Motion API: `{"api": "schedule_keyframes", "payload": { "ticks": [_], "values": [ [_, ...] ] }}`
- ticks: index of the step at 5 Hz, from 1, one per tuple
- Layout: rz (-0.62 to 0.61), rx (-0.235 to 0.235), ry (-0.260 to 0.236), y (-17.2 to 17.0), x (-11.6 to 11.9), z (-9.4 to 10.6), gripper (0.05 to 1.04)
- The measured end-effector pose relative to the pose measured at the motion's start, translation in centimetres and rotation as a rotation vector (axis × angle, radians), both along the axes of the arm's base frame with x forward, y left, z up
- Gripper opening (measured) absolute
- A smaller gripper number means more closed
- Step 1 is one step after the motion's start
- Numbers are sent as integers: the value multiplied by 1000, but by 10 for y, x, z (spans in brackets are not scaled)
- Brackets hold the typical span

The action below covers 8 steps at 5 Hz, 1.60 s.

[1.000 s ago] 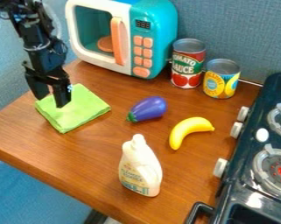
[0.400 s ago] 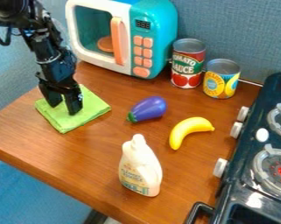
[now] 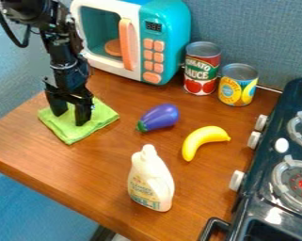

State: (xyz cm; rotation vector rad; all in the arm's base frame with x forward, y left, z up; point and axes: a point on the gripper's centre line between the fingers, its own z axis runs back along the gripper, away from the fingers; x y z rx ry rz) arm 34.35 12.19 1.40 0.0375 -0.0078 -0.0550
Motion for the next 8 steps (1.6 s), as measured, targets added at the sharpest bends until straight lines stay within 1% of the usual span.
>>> {"api": "schedule_keyframes", "payload": {
  "ticks": [1,2,3,4,5,6,7,8],
  "values": [
    [33,46,56,-13,-21,1,1001],
    [42,23,116,-24,-39,1,1001],
    [61,6,164,-33,-61,3,1001],
    [55,-34,161,-42,-65,3,1000],
    [23,-106,104,-54,-58,5,1000],
    [32,-127,74,-56,-51,8,1000],
    [50,-125,38,-54,-45,16,1000],
    [120,-41,3,-42,-47,46,1000]
  ]
}}
